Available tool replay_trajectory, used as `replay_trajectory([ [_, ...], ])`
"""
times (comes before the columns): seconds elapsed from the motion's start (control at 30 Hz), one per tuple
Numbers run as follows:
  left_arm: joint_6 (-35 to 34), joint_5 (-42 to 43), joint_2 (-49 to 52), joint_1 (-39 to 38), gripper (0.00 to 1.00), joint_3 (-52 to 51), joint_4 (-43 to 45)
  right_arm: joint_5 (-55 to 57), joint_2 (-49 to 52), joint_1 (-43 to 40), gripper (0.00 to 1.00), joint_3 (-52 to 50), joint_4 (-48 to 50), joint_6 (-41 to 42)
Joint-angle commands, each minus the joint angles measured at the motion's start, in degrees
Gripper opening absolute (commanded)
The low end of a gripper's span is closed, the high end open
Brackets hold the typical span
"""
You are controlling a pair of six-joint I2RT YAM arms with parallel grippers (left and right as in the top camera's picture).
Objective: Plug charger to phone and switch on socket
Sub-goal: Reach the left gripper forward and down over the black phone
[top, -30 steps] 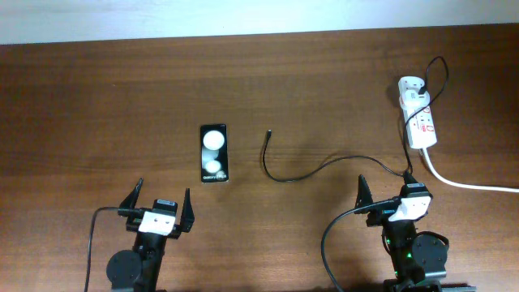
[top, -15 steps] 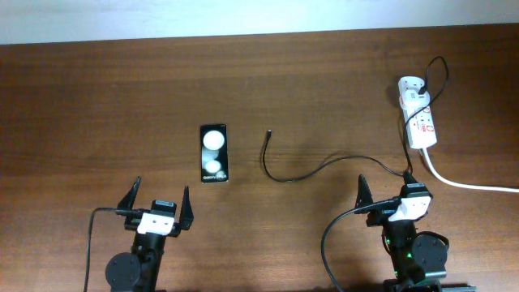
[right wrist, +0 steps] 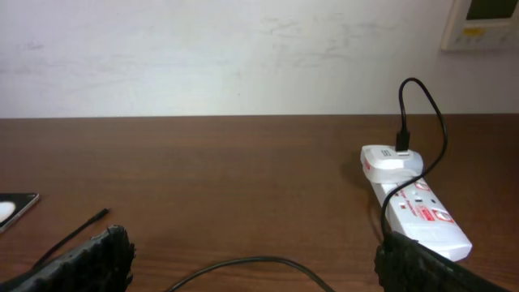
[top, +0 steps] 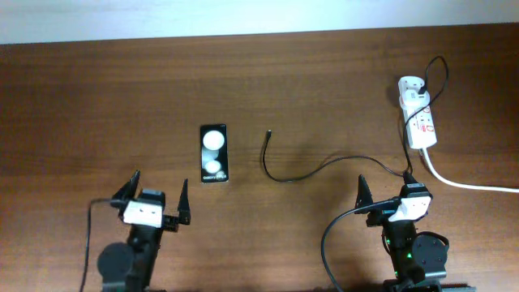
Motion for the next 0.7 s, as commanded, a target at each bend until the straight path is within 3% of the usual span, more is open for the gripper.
replay_trajectory([
  [0.0,-0.8,4.6,12.3,0.2,0.99,10.0,-0.3,0.5,-0.3,0.3,0.99,-0.4,-0.2,0.2],
  [0.23,-0.8,14.6,43.7,0.2,0.99,34.3,-7.6,0.5,-0.3,0.3,0.98,-0.4,-0.2,0.2],
  [0.47,-0.8,18.3,69.4,0.2,0.99,65.4,-29.1,0.5,-0.3,0.3,0.99,-0.4,-0.2,0.2],
  [0.57,-0.7,18.2,75.5,0.2,0.99,74.2,-37.5,0.5,-0.3,0.3,0.99,-0.4,-0.2,0.2],
  [0.67,-0.8,18.6,77.3,0.2,0.99,75.4,-42.1,0.5,-0.3,0.3,0.99,-0.4,-0.2,0.2],
])
